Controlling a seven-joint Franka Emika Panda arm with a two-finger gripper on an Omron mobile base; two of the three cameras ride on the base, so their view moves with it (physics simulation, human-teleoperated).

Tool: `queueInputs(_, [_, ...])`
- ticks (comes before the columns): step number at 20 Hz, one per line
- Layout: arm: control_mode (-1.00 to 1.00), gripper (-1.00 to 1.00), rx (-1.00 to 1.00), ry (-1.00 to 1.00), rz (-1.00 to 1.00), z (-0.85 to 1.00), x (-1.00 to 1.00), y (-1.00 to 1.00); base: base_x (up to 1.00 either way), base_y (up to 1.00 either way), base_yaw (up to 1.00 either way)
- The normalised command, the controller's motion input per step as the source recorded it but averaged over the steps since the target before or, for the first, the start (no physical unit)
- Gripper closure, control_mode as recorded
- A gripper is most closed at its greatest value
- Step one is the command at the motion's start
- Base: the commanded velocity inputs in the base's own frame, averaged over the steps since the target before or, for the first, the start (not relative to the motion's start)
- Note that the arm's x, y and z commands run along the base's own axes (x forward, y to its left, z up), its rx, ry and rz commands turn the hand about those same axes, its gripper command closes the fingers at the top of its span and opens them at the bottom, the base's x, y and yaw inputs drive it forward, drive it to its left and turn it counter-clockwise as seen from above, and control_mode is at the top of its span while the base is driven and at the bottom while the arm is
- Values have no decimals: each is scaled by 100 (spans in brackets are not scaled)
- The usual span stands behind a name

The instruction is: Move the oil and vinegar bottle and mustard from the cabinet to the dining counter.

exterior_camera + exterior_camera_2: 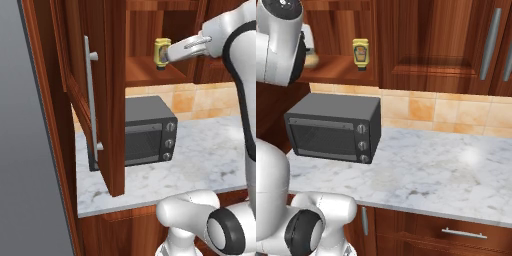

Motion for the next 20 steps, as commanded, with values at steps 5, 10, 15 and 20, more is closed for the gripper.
queueInputs(5, [-100,-100,0,0,4,0,67,15,0,0,0])
queueInputs(10, [-100,-100,0,0,2,0,75,29,0,0,0])
queueInputs(15, [-100,-100,0,0,1,0,74,14,0,0,0])
queueInputs(20, [-100,-100,0,2,0,0,75,9,0,0,0])
